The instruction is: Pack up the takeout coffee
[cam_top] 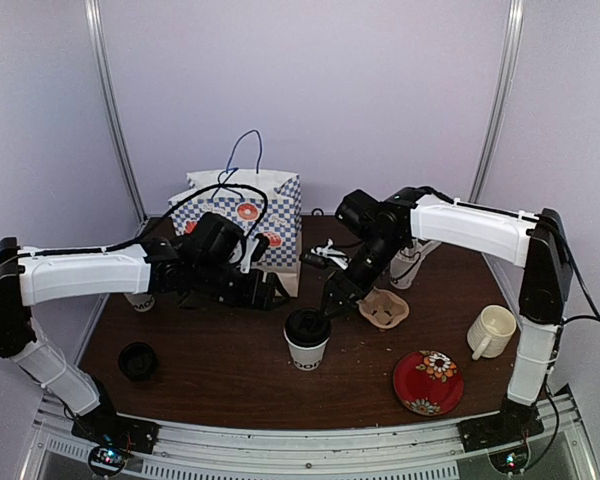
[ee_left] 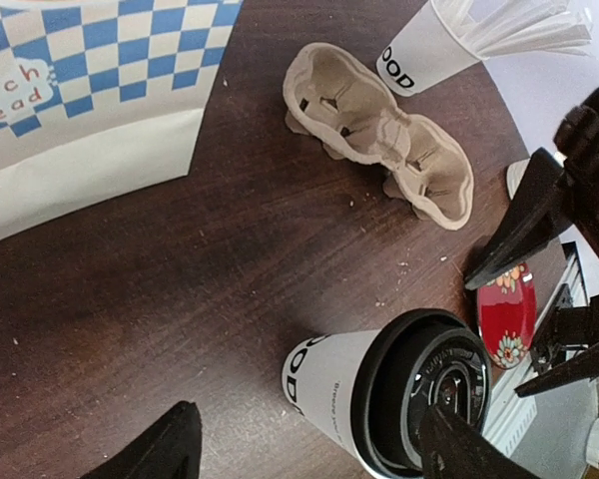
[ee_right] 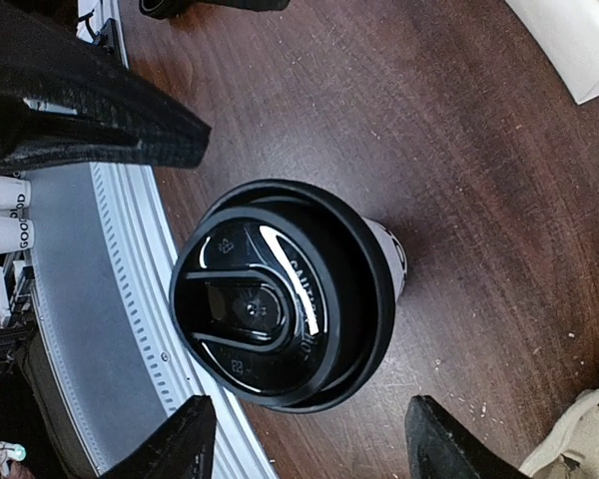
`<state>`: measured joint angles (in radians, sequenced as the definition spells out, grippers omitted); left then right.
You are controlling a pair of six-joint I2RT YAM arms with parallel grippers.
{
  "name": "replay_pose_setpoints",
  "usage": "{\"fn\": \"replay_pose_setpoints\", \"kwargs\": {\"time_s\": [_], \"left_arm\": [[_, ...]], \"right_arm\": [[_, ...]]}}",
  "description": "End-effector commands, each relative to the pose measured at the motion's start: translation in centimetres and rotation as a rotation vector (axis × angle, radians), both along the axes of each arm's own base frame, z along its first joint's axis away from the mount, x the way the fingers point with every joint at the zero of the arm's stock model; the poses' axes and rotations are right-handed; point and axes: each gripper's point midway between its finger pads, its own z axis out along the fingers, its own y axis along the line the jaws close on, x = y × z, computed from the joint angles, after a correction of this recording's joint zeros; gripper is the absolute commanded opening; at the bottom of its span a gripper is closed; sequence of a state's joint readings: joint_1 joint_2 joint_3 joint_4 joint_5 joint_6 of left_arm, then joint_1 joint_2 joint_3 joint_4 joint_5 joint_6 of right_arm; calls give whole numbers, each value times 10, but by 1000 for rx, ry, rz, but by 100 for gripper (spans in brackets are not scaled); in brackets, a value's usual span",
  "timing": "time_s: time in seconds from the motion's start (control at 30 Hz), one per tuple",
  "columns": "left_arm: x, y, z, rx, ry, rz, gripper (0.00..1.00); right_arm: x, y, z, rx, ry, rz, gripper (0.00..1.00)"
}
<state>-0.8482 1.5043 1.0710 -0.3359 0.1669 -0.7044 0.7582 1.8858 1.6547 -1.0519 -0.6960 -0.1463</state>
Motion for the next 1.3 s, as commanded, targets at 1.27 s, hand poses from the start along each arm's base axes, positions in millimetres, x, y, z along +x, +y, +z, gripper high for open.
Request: {"fn": "replay_pose_setpoints", "kwargs": {"time_s": [1.27], "left_arm": [[-30, -28, -40, -22, 158, -111, 61]], "right_arm": [[-5, 4, -34, -37, 127, -27, 54]]}}
